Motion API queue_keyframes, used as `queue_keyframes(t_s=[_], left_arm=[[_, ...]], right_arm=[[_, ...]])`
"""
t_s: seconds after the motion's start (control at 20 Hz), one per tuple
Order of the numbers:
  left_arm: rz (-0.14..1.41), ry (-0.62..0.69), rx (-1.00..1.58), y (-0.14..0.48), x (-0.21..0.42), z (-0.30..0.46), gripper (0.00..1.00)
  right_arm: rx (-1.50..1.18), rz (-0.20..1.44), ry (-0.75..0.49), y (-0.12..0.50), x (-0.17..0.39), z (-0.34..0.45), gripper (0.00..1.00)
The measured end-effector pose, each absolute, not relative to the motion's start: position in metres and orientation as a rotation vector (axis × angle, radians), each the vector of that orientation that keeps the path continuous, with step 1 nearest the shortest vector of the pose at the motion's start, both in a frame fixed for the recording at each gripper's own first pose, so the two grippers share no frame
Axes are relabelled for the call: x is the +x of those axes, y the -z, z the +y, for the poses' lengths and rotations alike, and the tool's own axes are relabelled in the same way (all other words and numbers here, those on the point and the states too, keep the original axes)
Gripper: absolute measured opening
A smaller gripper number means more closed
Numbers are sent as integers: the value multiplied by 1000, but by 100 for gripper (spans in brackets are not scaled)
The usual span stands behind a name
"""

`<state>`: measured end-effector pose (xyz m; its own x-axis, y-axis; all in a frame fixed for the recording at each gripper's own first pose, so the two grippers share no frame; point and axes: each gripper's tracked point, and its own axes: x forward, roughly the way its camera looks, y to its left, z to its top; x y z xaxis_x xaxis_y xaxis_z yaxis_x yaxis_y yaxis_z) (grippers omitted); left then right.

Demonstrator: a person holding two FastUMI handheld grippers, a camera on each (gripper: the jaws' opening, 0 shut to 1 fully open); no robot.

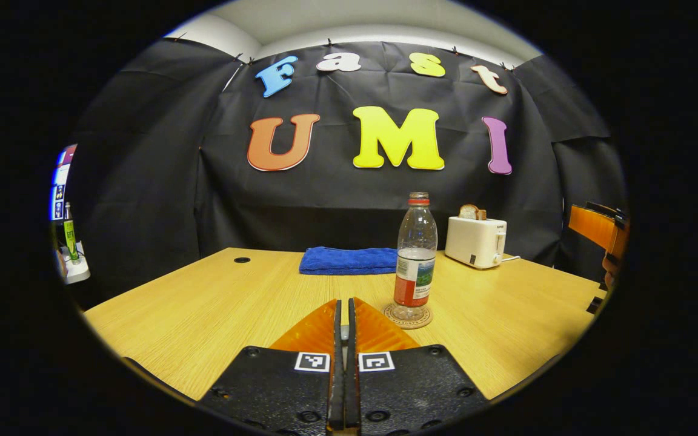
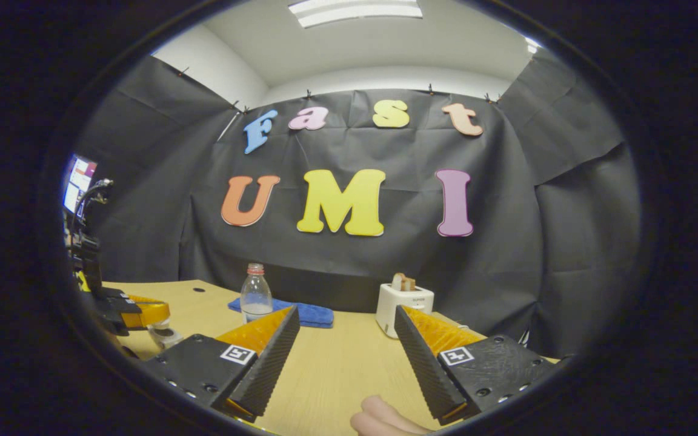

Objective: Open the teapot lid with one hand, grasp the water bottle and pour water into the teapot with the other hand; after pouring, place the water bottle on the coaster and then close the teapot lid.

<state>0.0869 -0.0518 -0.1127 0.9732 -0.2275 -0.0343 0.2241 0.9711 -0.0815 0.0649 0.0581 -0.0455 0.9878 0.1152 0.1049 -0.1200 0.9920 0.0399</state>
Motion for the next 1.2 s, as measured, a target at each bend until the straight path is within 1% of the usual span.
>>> queue_keyframes(t_s=[0.05,0.1,0.2,0.35,0.4,0.45,0.5,0.65,0.7,0.9,0.95,1.0,1.05,1.15,1.2], left_arm=[[62,220,-67,119,88,-52,4],[62,208,-63,122,89,-50,4],[85,208,-58,130,91,-56,4],[64,189,-42,127,91,-55,4],[62,185,-39,128,91,-53,4],[64,179,-35,128,93,-53,4],[66,179,-31,128,92,-53,4],[85,175,-23,134,93,-53,4],[116,181,-28,140,90,-56,4],[115,173,-12,139,90,-56,4],[117,177,-23,138,90,-58,5],[125,184,-36,138,90,-59,8],[133,204,-48,137,90,-65,16],[170,236,-17,136,84,-78,47],[168,231,11,130,80,-78,52]], right_arm=[[39,-94,-128,50,65,60,94],[34,-86,-131,53,67,59,96],[30,-82,-139,58,69,60,95],[29,-75,-150,66,74,59,95],[32,-69,-153,69,75,59,97],[36,-64,-154,71,77,58,95],[41,-61,-158,72,77,58,95],[46,-57,-152,71,77,55,95],[44,-59,-149,71,76,54,95],[29,-69,-140,62,71,56,94],[24,-74,-138,59,69,57,94],[18,-78,-137,56,66,58,95],[12,-85,-136,51,63,58,95],[4,-101,-130,41,57,58,94],[0,-103,-125,37,53,57,95]])
